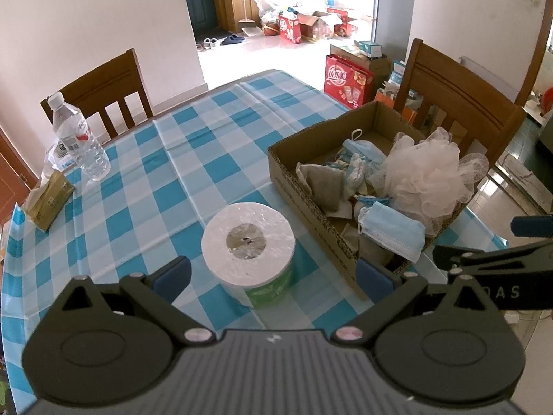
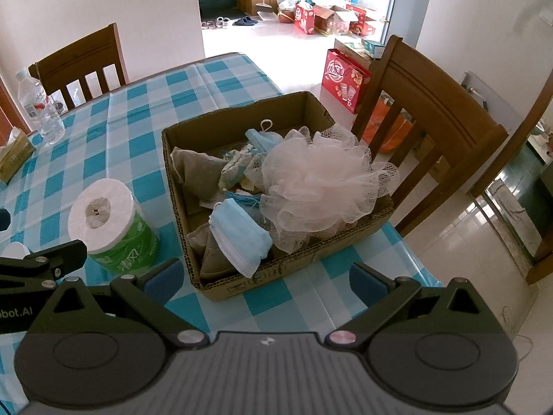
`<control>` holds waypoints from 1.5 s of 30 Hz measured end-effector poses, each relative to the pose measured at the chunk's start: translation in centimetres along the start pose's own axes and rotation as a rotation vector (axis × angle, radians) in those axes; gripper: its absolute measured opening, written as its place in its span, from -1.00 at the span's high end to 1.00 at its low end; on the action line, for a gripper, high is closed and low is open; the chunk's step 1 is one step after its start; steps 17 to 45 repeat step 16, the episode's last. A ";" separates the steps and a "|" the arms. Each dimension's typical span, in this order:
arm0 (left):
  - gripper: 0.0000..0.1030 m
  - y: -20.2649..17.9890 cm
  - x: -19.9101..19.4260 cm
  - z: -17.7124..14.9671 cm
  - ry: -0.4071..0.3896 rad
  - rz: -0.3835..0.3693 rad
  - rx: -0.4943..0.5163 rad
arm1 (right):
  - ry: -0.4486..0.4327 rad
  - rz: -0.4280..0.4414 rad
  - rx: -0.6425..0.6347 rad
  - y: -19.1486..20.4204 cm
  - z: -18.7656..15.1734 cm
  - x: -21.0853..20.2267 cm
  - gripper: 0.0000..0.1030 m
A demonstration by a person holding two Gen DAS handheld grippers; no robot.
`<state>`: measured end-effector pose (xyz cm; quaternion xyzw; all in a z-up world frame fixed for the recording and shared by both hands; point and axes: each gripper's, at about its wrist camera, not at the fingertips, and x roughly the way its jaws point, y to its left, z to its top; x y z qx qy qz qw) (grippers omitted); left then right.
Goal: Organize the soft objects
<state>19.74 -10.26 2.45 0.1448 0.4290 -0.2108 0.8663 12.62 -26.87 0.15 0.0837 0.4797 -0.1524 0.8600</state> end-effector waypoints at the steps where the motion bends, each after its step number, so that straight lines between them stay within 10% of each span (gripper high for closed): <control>1: -0.96 0.0 0.0 0.0 0.000 0.000 0.000 | 0.000 0.000 -0.001 0.0 0.0 0.0 -1.00; 45: -0.96 -0.1 -0.1 -0.2 0.001 -0.002 -0.002 | 0.002 -0.002 0.000 0.0 0.1 0.0 -1.00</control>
